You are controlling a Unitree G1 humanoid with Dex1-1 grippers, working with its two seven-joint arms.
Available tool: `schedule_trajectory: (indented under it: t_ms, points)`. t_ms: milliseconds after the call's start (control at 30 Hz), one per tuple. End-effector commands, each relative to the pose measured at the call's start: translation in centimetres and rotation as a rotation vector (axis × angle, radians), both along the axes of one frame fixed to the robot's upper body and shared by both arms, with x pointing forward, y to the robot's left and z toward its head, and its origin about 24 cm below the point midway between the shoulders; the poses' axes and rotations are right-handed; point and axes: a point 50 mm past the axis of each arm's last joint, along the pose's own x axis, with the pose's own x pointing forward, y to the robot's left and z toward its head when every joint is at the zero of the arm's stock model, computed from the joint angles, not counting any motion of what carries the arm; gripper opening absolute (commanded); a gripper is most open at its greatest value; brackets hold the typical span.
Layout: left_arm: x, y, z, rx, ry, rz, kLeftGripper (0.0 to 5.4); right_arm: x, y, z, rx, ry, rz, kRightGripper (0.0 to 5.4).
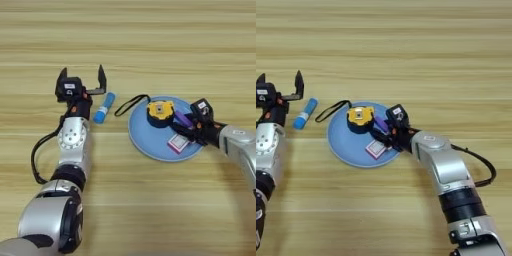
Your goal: Move the objects on the table
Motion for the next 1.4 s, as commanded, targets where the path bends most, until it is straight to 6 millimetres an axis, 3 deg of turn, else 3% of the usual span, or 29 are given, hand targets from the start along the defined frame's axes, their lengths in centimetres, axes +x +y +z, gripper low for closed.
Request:
schedule_trajectory:
  t_ms: [33,533,933,1400]
  points:
    - [-0.1,-0.1,-0.1,0.014,0.006,-0.007,5.40,-0.2,-0.7,-0.9,-0.032,0.040,-0.023,2.31]
    - [-0.1,-0.1,-0.1,0.013,0.007,-0.006,5.40,-0.2,-0.7,-0.9,-0.036,0.037,-0.026,0.81]
    - [-0.1,-0.1,-0.1,0.012,0.007,-0.005,5.40,0.0,-1.2,-0.7,-0.035,0.018,-0.050,0.79]
    - [-0.1,-0.2,-0.1,0.013,0.009,-0.006,5.40,0.5,-2.0,1.6,0.070,-0.071,-0.130,0.79]
